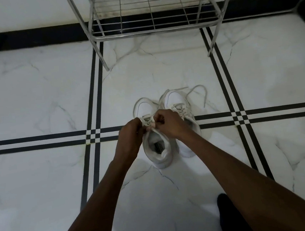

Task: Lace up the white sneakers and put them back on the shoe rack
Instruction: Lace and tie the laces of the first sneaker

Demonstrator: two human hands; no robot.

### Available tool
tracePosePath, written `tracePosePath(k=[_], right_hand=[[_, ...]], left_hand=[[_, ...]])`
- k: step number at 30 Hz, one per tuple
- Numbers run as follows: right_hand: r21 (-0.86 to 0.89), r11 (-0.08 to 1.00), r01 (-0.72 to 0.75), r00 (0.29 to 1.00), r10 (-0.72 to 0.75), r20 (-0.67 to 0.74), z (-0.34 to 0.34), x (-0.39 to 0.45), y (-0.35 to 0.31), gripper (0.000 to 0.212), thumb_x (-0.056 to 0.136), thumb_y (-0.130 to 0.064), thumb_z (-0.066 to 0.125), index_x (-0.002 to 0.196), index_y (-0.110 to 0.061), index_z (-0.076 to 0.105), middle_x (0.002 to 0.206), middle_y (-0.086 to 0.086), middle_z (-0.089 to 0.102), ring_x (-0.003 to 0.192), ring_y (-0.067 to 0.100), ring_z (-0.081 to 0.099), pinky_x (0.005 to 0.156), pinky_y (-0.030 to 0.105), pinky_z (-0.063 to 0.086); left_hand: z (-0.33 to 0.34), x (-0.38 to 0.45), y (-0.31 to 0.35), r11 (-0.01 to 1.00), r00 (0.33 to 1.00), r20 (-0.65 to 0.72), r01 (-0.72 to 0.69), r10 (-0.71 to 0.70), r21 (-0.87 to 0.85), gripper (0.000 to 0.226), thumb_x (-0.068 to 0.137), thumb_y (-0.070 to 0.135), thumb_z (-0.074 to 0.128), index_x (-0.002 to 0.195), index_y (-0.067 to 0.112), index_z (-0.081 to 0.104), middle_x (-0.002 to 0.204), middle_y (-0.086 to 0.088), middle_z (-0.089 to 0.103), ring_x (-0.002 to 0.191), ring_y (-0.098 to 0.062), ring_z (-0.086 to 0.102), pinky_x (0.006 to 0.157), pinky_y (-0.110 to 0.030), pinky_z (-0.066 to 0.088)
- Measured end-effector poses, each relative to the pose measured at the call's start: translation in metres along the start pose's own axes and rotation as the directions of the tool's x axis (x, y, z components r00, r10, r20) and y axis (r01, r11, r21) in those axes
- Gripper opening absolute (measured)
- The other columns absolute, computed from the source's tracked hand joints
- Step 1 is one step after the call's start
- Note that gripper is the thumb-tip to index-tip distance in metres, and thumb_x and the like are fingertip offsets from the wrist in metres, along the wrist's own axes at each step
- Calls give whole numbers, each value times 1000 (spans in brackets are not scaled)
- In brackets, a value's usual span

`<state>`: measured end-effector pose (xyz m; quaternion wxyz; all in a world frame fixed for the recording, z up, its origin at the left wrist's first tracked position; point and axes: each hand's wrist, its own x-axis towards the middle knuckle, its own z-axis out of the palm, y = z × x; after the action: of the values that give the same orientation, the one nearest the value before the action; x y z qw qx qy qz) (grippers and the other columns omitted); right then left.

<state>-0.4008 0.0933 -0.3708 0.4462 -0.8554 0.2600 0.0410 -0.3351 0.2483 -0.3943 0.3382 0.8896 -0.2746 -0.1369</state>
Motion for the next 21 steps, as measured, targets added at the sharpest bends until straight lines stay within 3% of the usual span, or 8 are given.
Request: tracePosePath(k=[3,6,13,16,21], right_hand=[[-89,994,62,996,-68,-65,2,1,-2,5,88,-7,69,90,-4,65,88,11,72,84,26,69,75,41,57],[-173,977,123,989,-134,-55,3,-5,-6,8,89,0,60,94,-5,58,88,11,70,81,26,69,72,44,57],[-280,946,161,979,-189,-74,14,-17,-14,22,92,2,51,95,-15,37,78,5,55,67,21,55,57,39,43],[-267,953,144,979,-177,-102,17,-21,-14,21,92,2,52,97,-13,39,79,6,55,67,21,55,57,39,43],[-221,969,111,985,-138,-108,16,-17,-9,15,90,-1,55,103,-5,48,88,13,63,78,29,64,66,46,55]], left_hand=[[-2,-4,1,997,998,1,-65,65,52,15,98,9,56,85,14,49,83,-8,68,72,-27,66,66,-51,56],[-5,-7,6,993,997,40,-73,69,89,16,100,10,53,90,16,43,86,-8,68,72,-25,66,65,-44,57],[-7,-6,7,994,999,42,-34,30,100,15,101,11,54,95,11,40,77,-1,57,56,-11,44,50,-23,29],[-7,-8,8,994,999,49,-29,24,104,13,100,11,56,98,9,43,78,-4,59,56,-9,44,49,-19,27],[-5,-11,10,996,1000,29,-8,6,83,18,100,10,55,92,13,39,77,-6,59,57,-11,46,49,-24,29]])
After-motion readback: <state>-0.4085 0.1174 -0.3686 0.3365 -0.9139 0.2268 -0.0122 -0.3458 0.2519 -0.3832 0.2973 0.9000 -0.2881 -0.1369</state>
